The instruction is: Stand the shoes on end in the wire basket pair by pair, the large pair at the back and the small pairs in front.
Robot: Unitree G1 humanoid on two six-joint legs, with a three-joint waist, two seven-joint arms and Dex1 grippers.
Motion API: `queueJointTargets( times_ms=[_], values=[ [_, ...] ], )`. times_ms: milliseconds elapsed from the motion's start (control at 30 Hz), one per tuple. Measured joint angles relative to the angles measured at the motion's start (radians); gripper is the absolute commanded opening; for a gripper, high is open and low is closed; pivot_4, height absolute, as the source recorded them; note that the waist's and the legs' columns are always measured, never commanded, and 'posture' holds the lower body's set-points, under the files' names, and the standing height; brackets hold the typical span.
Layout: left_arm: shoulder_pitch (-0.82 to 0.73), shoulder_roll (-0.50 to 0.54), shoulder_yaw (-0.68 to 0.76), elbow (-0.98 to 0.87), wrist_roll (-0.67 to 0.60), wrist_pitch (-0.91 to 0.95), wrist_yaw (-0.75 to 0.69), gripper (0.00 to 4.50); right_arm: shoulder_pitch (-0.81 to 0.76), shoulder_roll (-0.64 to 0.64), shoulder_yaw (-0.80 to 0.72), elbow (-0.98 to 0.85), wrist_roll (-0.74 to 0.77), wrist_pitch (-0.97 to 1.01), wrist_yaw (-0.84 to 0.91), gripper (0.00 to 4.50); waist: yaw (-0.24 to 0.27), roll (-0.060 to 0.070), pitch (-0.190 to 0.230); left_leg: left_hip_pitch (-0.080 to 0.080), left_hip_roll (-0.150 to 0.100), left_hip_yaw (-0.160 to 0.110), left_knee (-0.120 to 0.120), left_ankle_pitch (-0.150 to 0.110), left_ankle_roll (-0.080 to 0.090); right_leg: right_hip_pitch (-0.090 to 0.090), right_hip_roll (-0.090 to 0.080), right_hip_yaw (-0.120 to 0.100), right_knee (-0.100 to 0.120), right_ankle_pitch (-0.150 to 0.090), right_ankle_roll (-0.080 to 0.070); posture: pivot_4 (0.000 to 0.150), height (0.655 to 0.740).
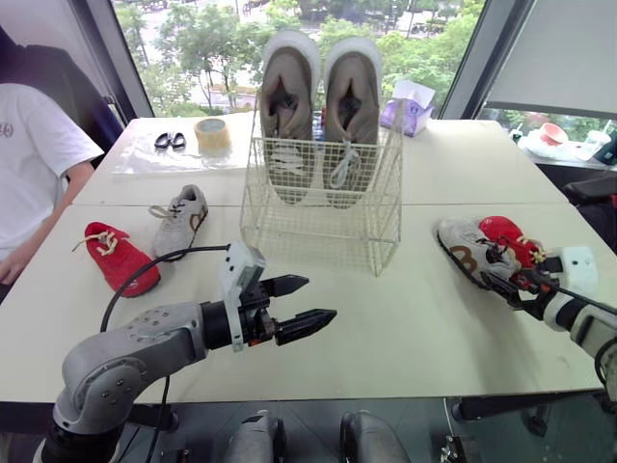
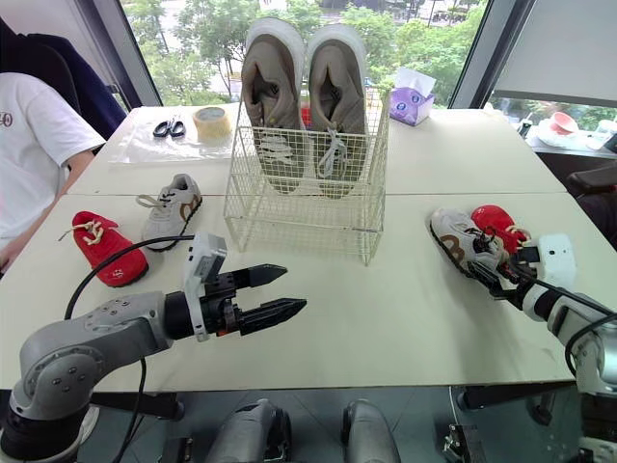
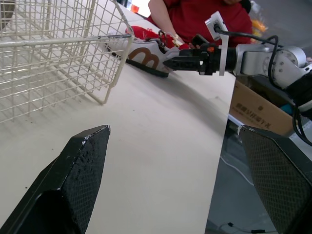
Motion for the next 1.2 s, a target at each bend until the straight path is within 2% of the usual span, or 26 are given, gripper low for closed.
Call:
queueJointTargets(
  times_ms=[133,233,300,367,433,600,667,733,833,967,1067,1200],
  values=[
    [-0.006,0.011,-0.005,0.001,0.015,0.0,0.007,4.34,-0.053,0.02,0.048,0.09,-0.026,-0.036,0.037,4.5,-0.002,0.0,0.0,0.0,0.0,0.0,0.0,0.0,0.0,0.0,0.0,0.0,0.0,0.0,0.0,0.15,0.74],
    [-0.013,0.023,-0.012,0.003,0.029,0.0,0.013,4.5,-0.072,0.031,0.095,0.148,-0.078,-0.079,0.044,3.64,0.0,0.0,0.0,0.0,0.0,0.0,0.0,0.0,0.0,-0.001,0.0,0.0,0.0,0.0,0.0,0.15,0.74],
    [-0.014,0.034,-0.013,0.004,0.033,0.0,0.013,4.5,-0.084,0.037,0.107,0.163,-0.104,-0.107,0.038,2.69,0.0,0.0,0.0,-0.001,0.0,0.0,0.0,0.0,0.0,-0.001,0.0,0.0,0.0,0.0,0.0,0.15,0.74],
    [-0.014,0.044,-0.013,0.005,0.034,0.0,0.013,4.5,-0.091,0.041,0.107,0.167,-0.116,-0.132,0.038,1.96,0.0,0.0,0.0,-0.001,0.0,0.0,0.0,0.0,0.0,-0.001,0.0,0.0,0.0,0.0,0.0,0.15,0.74],
    [-0.014,0.051,-0.011,0.005,0.031,0.0,0.011,4.5,-0.097,0.057,0.1,0.166,-0.117,-0.144,0.033,1.66,-0.004,0.0,0.0,0.0,0.001,0.0,0.0,0.0,0.0,-0.001,0.0,0.0,0.0,0.0,0.0,0.15,0.74],
    [-0.028,0.082,0.088,0.045,-0.063,0.001,0.001,4.5,-0.086,0.105,0.071,0.121,-0.115,-0.165,-0.008,1.54,-0.008,0.001,0.001,-0.002,0.001,0.0,-0.001,0.0,-0.001,-0.003,0.0,0.0,0.0,0.0,0.0,0.15,0.74],
    [-0.077,0.107,0.155,0.096,-0.123,0.002,0.017,4.5,-0.082,0.128,0.057,0.044,-0.106,-0.173,-0.037,1.54,-0.006,0.004,0.003,-0.004,0.001,0.0,-0.001,0.001,-0.001,-0.006,0.0,0.0,0.001,0.0,0.0,0.15,0.74],
    [-0.187,0.125,0.23,0.219,-0.236,0.004,0.034,4.5,-0.12,0.143,0.027,-0.065,-0.087,-0.171,-0.091,1.54,-0.005,0.011,0.007,-0.004,0.0,0.0,-0.001,0.001,-0.002,-0.006,0.0,0.0,0.002,0.0,0.0,0.15,0.74],
    [-0.436,0.125,0.307,0.467,-0.331,-0.023,0.05,4.5,-0.315,0.104,0.001,-0.198,-0.073,-0.167,-0.16,1.54,-0.003,0.016,0.012,-0.005,0.0,0.001,-0.001,0.002,-0.002,-0.007,0.001,0.0,0.002,0.001,0.0,0.15,0.74],
    [-0.713,0.116,0.338,0.721,-0.343,-0.055,0.063,4.5,-0.597,-0.025,0.013,-0.298,-0.071,-0.178,-0.139,1.54,0.003,0.013,0.012,-0.004,-0.001,0.001,-0.008,0.002,-0.002,-0.006,0.001,-0.001,0.0,0.0,0.004,0.15,0.74],
    [-0.865,0.1,0.348,0.883,-0.357,-0.05,0.037,4.5,-0.758,-0.094,0.081,-0.329,-0.033,-0.174,-0.028,1.54,0.0,0.009,0.012,-0.002,-0.004,0.002,-0.015,0.005,-0.008,-0.005,0.001,-0.001,-0.003,0.001,0.008,0.15,0.74],
    [-0.965,0.144,0.315,1.002,-0.325,0.032,-0.104,4.5,-0.867,-0.132,0.231,-0.335,-0.026,-0.196,0.171,1.54,-0.013,0.008,0.013,-0.003,-0.005,0.003,-0.016,0.005,-0.008,-0.006,0.0,-0.001,-0.004,0.0,0.009,0.15,0.74]
  ],
)
